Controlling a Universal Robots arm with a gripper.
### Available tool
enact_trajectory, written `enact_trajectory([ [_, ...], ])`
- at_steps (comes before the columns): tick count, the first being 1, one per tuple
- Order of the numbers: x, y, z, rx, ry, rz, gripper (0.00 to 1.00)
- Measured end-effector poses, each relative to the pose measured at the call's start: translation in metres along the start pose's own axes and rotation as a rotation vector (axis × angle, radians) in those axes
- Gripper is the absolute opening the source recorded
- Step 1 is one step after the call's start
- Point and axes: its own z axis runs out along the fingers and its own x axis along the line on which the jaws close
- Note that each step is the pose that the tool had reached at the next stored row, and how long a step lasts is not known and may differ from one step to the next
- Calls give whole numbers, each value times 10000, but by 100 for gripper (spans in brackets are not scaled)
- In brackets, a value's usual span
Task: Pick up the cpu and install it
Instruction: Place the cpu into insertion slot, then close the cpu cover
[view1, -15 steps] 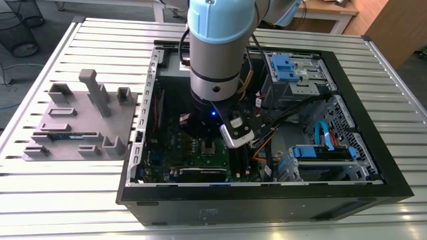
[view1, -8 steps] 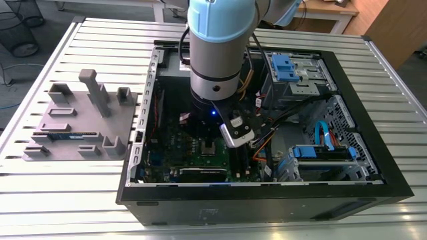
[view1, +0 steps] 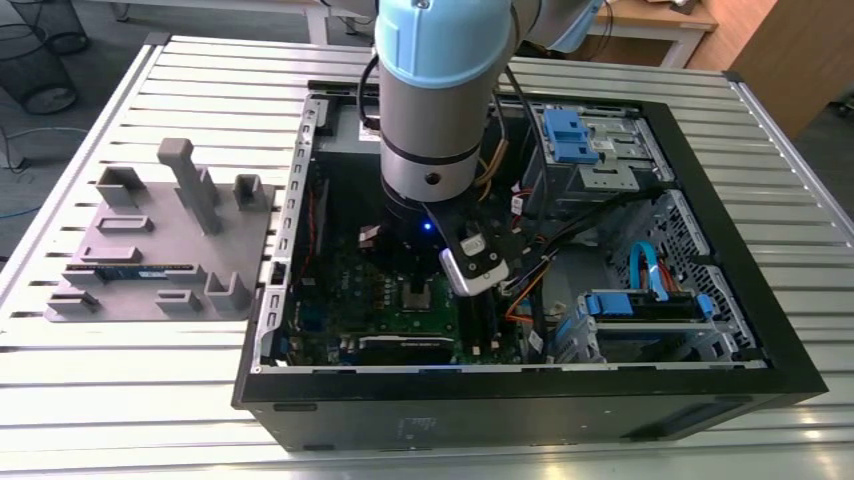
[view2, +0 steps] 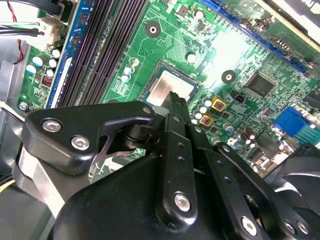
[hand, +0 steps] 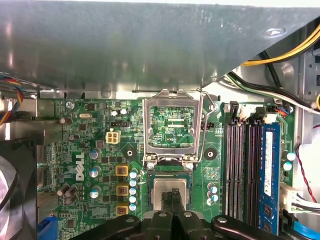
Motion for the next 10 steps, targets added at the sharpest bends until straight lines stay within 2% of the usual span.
enact_trajectory([
  [10,-25,0,-1,1,1,0,11],
])
